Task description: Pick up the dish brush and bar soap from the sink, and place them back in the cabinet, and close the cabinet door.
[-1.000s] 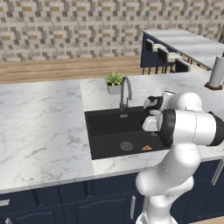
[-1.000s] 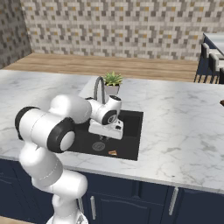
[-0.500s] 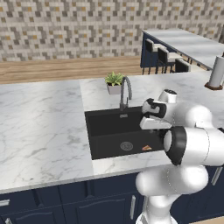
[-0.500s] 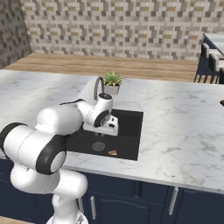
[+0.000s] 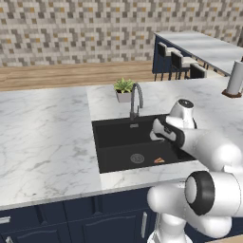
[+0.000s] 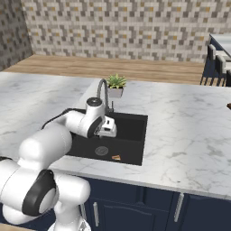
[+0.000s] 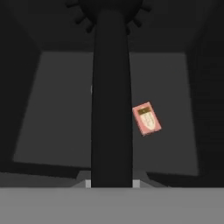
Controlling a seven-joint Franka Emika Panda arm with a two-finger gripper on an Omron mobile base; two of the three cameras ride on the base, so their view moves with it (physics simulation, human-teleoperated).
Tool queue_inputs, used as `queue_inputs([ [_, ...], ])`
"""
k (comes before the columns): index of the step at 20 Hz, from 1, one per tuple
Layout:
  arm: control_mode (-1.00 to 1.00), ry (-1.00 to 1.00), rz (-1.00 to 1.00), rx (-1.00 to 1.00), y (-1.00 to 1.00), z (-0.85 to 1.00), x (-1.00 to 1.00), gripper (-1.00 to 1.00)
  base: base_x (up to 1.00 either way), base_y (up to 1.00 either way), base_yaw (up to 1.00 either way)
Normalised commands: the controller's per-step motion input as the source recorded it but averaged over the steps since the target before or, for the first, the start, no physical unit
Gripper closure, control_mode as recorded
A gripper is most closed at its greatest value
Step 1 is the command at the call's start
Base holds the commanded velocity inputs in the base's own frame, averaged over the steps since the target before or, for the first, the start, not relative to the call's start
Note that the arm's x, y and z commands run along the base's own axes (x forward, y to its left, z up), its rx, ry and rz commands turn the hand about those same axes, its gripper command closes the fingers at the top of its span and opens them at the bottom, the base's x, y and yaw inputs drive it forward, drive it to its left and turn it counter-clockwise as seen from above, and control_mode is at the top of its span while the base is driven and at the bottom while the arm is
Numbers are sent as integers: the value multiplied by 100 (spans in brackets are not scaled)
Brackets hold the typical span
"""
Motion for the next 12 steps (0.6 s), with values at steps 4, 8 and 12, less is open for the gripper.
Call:
queue_inputs([
  [4,-100,-10,-8,-2,18,34,-15,100,0,0,0],
  [8,-100,-8,-10,0,10,32,-20,100,0,0,0],
  [12,-100,-5,-10,0,1,34,-20,100,0,0,0],
])
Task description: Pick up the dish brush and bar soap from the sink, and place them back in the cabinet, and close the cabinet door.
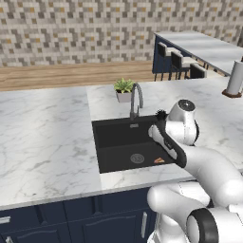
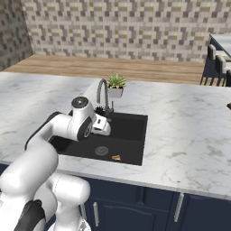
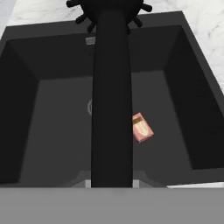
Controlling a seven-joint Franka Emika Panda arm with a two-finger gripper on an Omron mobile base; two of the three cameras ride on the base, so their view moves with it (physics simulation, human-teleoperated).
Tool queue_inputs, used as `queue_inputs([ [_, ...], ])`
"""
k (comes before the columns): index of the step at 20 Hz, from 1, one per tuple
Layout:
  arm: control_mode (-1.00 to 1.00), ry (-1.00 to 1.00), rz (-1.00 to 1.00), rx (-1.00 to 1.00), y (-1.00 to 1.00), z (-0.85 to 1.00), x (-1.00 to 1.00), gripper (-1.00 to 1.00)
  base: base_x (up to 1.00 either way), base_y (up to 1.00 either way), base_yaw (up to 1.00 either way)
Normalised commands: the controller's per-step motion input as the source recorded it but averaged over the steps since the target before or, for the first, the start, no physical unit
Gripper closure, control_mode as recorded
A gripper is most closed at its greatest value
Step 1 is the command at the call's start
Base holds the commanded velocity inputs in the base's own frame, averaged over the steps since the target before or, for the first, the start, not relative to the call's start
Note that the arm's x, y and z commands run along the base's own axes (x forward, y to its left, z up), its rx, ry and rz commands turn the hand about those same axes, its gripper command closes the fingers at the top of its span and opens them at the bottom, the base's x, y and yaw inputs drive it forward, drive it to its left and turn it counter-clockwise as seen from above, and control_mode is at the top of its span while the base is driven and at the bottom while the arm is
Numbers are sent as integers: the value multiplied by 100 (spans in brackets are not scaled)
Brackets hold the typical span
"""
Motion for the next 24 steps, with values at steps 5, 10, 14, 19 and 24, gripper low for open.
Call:
queue_inputs([
  [5,-100,-1,-7,0,0,41,-14,100,0,0,0],
  [10,-100,-2,-2,0,1,34,-17,100,0,0,0],
  [14,-100,-1,0,-1,2,13,-8,100,0,0,0],
  [19,-100,-1,3,-2,0,4,-1,100,0,0,0],
  [24,-100,-5,5,-2,0,0,-9,100,0,0,0],
])
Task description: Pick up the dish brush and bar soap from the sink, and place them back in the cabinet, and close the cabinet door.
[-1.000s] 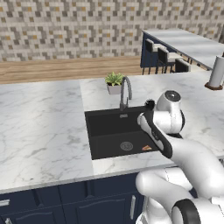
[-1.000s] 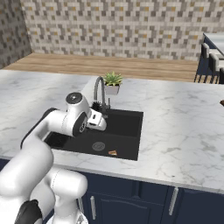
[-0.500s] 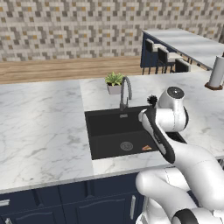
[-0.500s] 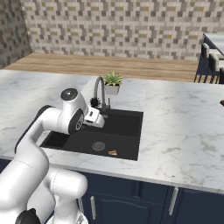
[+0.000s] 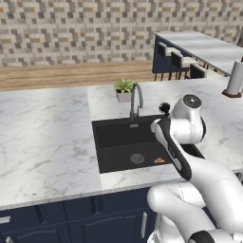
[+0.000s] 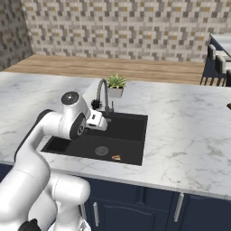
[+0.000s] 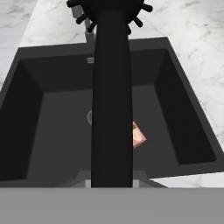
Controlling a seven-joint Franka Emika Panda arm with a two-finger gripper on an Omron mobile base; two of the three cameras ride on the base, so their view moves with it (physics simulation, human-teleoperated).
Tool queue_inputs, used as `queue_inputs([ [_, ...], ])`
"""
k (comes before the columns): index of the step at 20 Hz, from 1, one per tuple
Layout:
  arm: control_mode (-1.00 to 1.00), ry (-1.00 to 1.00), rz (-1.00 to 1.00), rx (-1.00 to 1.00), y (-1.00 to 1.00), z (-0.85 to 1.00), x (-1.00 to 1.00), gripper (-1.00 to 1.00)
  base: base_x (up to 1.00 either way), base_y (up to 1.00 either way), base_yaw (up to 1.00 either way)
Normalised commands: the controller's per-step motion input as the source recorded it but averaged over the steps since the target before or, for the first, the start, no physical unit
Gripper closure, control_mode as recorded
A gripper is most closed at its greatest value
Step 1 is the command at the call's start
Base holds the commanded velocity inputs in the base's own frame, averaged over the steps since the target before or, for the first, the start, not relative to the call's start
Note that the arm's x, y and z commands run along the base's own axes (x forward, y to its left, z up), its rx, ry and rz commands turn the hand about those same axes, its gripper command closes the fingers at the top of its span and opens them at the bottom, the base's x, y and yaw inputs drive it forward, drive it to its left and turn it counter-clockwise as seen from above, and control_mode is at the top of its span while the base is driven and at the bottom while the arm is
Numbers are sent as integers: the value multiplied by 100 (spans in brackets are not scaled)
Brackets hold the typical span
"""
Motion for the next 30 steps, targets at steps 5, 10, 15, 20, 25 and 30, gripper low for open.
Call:
queue_inputs([
  [5,-100,-17,6,-5,0,0,-40,100,0,0,0],
  [10,-100,-14,0,-1,0,2,-46,100,0,0,0],
  [15,-100,-10,0,0,0,18,-42,100,0,0,0],
  [20,-100,-8,0,0,1,26,-27,100,0,0,0],
  [25,-100,-8,0,0,5,27,-3,100,0,0,0],
  [30,-100,-3,0,0,5,30,-5,100,0,0,0],
])
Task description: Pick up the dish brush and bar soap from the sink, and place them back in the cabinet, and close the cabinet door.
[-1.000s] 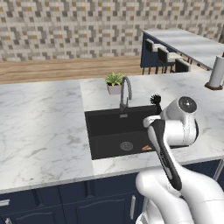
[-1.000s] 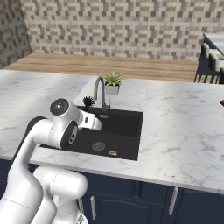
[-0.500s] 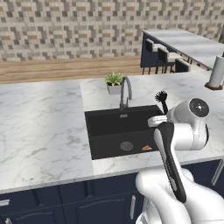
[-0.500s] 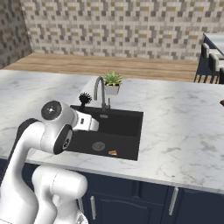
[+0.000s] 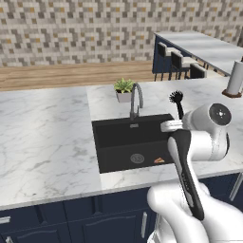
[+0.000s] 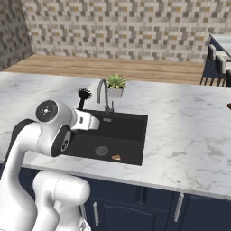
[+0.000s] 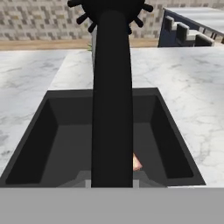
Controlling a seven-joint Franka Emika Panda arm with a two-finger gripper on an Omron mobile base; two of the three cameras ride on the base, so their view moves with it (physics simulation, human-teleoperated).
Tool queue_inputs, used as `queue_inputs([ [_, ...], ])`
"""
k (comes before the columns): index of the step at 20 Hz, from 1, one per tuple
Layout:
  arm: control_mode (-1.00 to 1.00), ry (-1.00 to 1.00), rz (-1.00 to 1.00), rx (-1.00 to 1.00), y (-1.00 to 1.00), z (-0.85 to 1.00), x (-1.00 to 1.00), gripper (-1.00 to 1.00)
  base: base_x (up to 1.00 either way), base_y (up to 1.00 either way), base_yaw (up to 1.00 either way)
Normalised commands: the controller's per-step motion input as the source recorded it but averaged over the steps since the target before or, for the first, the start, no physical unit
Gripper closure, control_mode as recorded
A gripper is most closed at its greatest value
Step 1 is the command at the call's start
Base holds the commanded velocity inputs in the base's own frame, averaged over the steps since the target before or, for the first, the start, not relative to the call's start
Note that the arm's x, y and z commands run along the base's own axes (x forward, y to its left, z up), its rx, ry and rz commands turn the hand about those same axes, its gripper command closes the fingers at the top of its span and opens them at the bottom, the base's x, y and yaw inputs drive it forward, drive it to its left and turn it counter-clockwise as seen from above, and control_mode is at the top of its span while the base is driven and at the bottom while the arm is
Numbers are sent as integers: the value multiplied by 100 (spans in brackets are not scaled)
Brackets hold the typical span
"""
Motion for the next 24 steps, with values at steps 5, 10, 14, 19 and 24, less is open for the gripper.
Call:
queue_inputs([
  [5,-100,-1,0,0,0,4,-15,100,0,0,0],
  [10,-100,0,0,-1,0,1,-19,100,0,0,0],
  [14,-100,-1,0,-2,7,3,-4,100,0,0,0],
  [19,100,0,0,-1,4,1,0,100,-1,0,0],
  [24,100,0,0,0,0,0,0,100,-27,0,-5],
])
